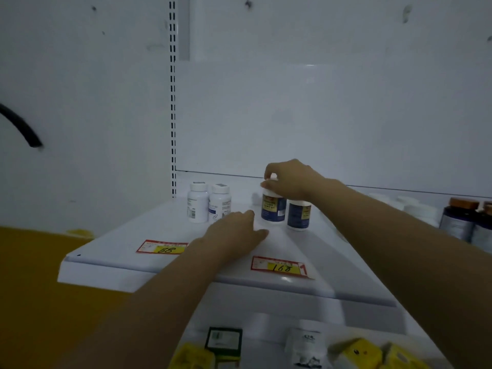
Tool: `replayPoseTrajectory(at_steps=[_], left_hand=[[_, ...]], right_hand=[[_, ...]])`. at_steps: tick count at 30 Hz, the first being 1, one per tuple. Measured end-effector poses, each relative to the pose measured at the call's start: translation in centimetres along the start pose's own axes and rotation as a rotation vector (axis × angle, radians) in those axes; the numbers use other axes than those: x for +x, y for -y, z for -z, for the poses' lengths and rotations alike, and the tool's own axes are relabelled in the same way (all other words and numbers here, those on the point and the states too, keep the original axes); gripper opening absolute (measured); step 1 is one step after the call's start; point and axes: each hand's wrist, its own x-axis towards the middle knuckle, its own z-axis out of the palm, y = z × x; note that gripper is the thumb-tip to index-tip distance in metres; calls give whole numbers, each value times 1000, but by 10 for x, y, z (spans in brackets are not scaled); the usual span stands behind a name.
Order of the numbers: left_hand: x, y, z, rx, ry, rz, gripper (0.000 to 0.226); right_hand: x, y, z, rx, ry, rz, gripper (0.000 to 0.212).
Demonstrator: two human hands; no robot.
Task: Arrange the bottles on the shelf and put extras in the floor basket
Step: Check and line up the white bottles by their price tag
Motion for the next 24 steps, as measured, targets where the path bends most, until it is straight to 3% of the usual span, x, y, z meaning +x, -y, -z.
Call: replayPoseTrajectory(at_steps=[8,14,19,24], left_hand=[[7,-14,18,-535,-149,1,65],[4,-25,21,-668,-221,-58,46],[2,-35,22,-617,-313,-29,49],[-5,-33,28,-727,-188,-85,54]], right_hand=[[-19,0,43,221,-36,164,32],[-26,-4,51,409,-93,133,37],[-25,-7,46,438,-101,32,45],[-28,-12,50,575,-87,14,36]])
